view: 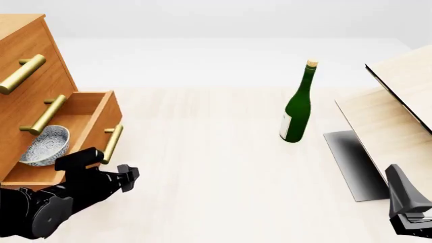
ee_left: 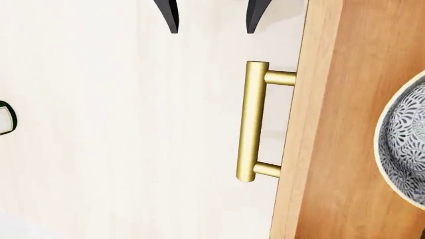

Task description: Put the bowl in the bottom drawer of the cabinet and close it.

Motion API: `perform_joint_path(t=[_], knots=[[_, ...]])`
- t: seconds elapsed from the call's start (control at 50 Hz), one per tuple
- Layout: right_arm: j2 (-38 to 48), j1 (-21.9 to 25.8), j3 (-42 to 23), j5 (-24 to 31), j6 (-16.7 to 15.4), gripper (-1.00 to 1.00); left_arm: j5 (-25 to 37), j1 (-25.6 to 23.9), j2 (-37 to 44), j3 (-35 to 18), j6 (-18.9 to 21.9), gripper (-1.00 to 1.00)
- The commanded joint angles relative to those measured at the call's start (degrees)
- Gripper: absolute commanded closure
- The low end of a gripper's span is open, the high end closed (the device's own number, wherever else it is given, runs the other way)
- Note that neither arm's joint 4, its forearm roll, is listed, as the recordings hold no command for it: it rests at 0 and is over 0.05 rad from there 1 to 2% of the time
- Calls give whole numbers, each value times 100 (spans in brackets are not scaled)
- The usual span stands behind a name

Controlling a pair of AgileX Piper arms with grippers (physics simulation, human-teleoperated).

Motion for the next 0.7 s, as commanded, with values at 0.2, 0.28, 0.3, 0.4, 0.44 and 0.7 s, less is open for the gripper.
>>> perform_joint_path(t=[0.2,0.28,0.3,0.4,0.44,0.7], knots=[[1,1,0,0,0,-100,95,397,-231,114,231,-100],[0,-1,0,0,0,-100,106,449,-270,134,257,-100],[0,-1,0,0,0,-100,106,449,-270,134,257,-100],[-1,0,0,0,0,-100,113,633,-302,172,356,-100],[0,0,0,0,-1,-100,108,659,-301,182,363,-100],[1,-1,0,0,1,-100,32,964,-224,221,456,-100]])
